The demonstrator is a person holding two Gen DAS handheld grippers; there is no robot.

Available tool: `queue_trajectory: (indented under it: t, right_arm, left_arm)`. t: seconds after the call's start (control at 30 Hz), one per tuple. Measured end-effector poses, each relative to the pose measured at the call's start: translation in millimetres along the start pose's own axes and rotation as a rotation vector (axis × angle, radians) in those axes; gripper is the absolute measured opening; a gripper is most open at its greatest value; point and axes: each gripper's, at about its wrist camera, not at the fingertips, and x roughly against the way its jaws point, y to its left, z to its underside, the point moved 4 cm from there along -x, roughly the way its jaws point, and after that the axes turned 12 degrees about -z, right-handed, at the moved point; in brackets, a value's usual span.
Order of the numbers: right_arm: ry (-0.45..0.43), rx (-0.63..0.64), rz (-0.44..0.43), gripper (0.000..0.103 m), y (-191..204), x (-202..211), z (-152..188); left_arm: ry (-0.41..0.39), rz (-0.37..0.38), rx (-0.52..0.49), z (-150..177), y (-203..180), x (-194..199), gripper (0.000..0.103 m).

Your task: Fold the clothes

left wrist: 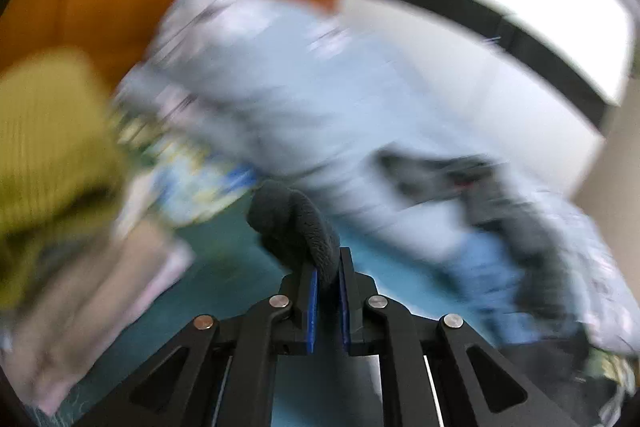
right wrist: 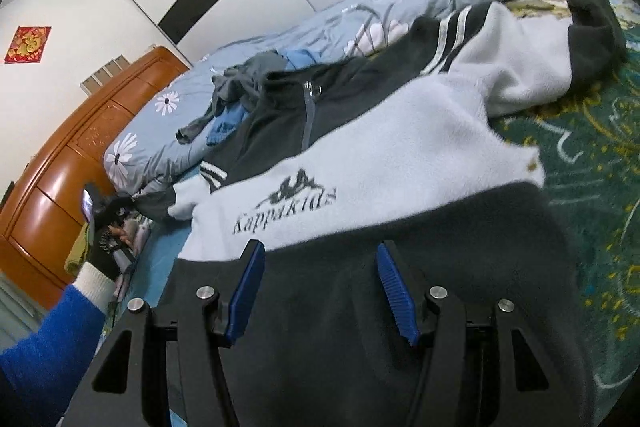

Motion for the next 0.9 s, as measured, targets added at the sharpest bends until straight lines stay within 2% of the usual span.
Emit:
queue_trajectory:
  t: [0.13, 0.27, 0.33, 0.47, 0.53, 0.6, 0.7, 0.83, 0.9]
  right_arm:
    - [-0.054, -0.045, -0.006, 0.06, -12.3, 14.1, -6.6]
    - [-0.111, -0.088, -0.011, 0.06, -24.4, 29.4, -9.5]
    - [-0.135, -0.103, -0.012, 0.06, -30.3, 38.3, -9.5]
    - [-0.167, -0.139, -0.007, 0.06, -45.4, 52.9, -6.8]
    - [-0.177, -0.153, -0.01, 0.06, -52.3, 59.8, -4.7]
    - [-0.186, -0.165, -0.011, 0.06, -58.6, 65.8, -3.2]
    - [-0.195, -0.178, -0.02, 0.06, -65.4, 73.2, -1.5]
    - [-0.201, -0.19, -0.011, 0.06, -71.2, 78.3, 1.9]
    - [-0.199, -0.211, -0.017, 0.06, -75.8, 79.3, 3.2]
  left_arm:
    - [-0.124, 0.237, -0.163, -18.0, -94.6, 76.4, 0.009]
    - [-0.088, 0.418, -0.257, 4.3, -180.2, 112.0, 0.009]
    - [-0.054, 0.483, -0.307, 28.3, -223.2, 122.5, 0.009]
    - [0.056, 0.538, -0.387, 89.0, -288.1, 118.4, 0.009]
    - [0.13, 0.562, -0.429, 128.3, -313.5, 114.9, 0.009]
    - [0.171, 0.562, -0.495, 166.6, -333.9, 120.0, 0.009]
    - [0.236, 0.556, -0.572, 213.4, -353.1, 118.0, 0.009]
    - [0.331, 0.545, -0.602, 249.4, -367.3, 107.6, 0.009]
    - [0.368, 0.545, -0.627, 257.6, -366.1, 103.0, 0.011]
